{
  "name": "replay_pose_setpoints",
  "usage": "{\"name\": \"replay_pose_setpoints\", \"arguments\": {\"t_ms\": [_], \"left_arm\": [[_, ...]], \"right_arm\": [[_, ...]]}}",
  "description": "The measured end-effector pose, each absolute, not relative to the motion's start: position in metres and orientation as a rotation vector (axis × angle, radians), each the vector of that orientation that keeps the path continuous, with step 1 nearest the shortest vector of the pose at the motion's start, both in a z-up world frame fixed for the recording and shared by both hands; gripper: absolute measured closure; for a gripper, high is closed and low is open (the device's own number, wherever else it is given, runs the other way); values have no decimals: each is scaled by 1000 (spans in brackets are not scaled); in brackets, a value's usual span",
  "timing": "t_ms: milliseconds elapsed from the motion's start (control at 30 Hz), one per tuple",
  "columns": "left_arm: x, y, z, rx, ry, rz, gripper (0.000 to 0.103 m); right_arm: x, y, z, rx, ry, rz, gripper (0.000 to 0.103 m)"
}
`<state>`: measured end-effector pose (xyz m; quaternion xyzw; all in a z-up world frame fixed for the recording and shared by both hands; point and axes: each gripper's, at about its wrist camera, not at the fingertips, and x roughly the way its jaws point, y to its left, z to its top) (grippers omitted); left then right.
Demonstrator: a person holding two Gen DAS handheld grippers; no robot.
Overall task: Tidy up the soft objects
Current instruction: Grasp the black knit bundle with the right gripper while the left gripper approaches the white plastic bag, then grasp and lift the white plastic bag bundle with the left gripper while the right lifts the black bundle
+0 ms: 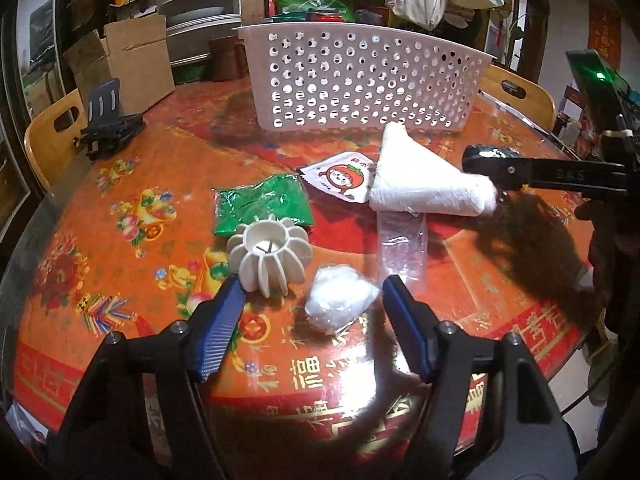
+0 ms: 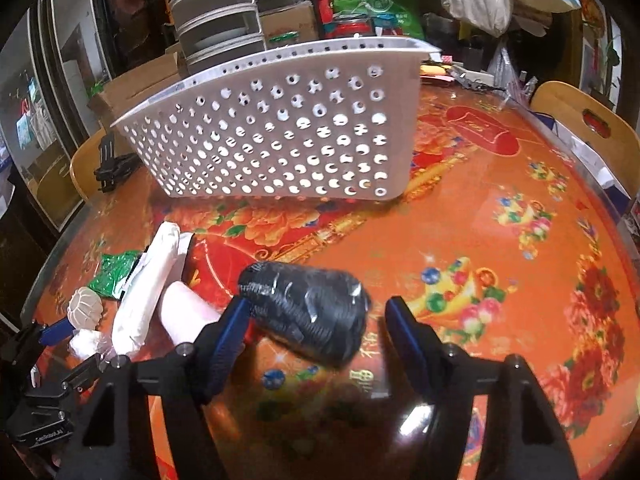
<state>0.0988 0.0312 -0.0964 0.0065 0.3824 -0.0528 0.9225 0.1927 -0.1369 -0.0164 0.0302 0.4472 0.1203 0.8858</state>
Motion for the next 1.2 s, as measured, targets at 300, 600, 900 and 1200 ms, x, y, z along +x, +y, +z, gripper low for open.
{"name": "replay_pose_setpoints", "arguments": {"t_ms": [300, 600, 900, 1200], "left_arm": [[89, 25, -92, 19, 760, -180, 69], [76, 31, -80, 17, 721, -162, 69], [75, 41, -51, 3, 674, -154, 69], [107, 48, -4, 10, 622, -151, 69]], "right_arm": [[187, -131, -16, 40, 926, 275, 54], [175, -144, -4, 50, 896, 266, 55], [168, -151, 15, 54, 849, 271, 55], [171, -155, 46, 39, 793, 280, 55]]}}
